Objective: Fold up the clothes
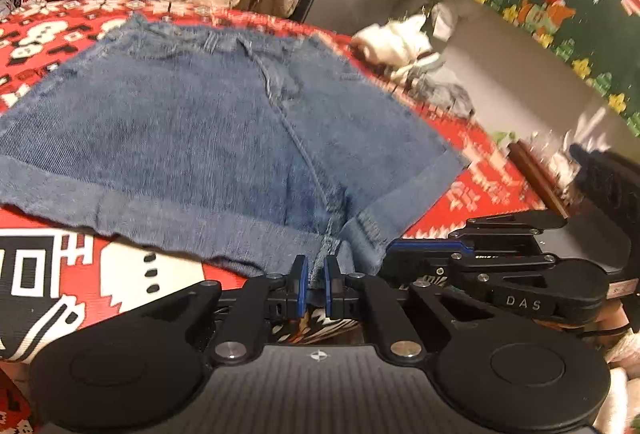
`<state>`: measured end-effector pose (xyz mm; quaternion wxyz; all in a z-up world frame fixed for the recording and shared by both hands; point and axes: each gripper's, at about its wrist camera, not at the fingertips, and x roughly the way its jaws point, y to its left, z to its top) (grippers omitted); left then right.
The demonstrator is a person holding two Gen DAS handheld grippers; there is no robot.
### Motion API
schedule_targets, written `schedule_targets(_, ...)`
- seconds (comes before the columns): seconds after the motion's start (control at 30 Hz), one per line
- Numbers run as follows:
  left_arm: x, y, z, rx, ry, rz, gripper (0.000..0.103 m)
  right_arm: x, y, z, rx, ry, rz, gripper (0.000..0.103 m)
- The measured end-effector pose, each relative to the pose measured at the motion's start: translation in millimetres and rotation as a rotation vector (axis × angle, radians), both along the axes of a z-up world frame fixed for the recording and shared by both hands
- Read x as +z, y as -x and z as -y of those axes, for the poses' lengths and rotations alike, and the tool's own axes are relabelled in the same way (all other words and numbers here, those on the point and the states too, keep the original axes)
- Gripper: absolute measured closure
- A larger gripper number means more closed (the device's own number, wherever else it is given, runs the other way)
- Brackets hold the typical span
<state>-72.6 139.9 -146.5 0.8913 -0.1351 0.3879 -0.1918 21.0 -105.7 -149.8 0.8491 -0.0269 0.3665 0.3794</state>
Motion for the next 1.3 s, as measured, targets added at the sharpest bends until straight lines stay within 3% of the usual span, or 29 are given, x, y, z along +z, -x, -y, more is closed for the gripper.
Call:
schedule_targets(0.17, 5.0, -11.6, -8.4, 0.056, 0.003, 0.031, 0.097, 12.5, -12.7, 16.9, -0.093, -0.066, 0.009, 0.090)
schedule_targets(0.33, -8.7, -24.3, -11.0, 0.076, -0.014, -0.010, 0.097, 1.6, -31.1, 12.7, -0.130, -0.018, 0.028, 0.087)
schedule_targets(0.5, -13.4, -12.4, -15.3, 0.081, -0.009, -0.018, 0.097, -6.1, -18.6, 6.3, -0.099, 0.041, 0.077, 0.087)
schedule_targets(0.73, -8.9, -3.5, -18.5, 0.084, -0.013, -0.021, 0.097, -4.8, -2.7, 20.6, -0.074, 0.068, 0.066, 0.088)
schedule_targets(0.93, -3.8, -10.0, -21.2, 0.104, -0.013, 0.002, 0.097, 8.9, -8.0, 39.9, -0.138, 0.007, 0.082, 0.088)
schedule_targets(1.3, -10.3, -22.7, -33.6, 0.146, -0.036, 0.001, 0.097, -5.3, -38.7, 46.8, -0.233, 0.091, 0.114, 0.087)
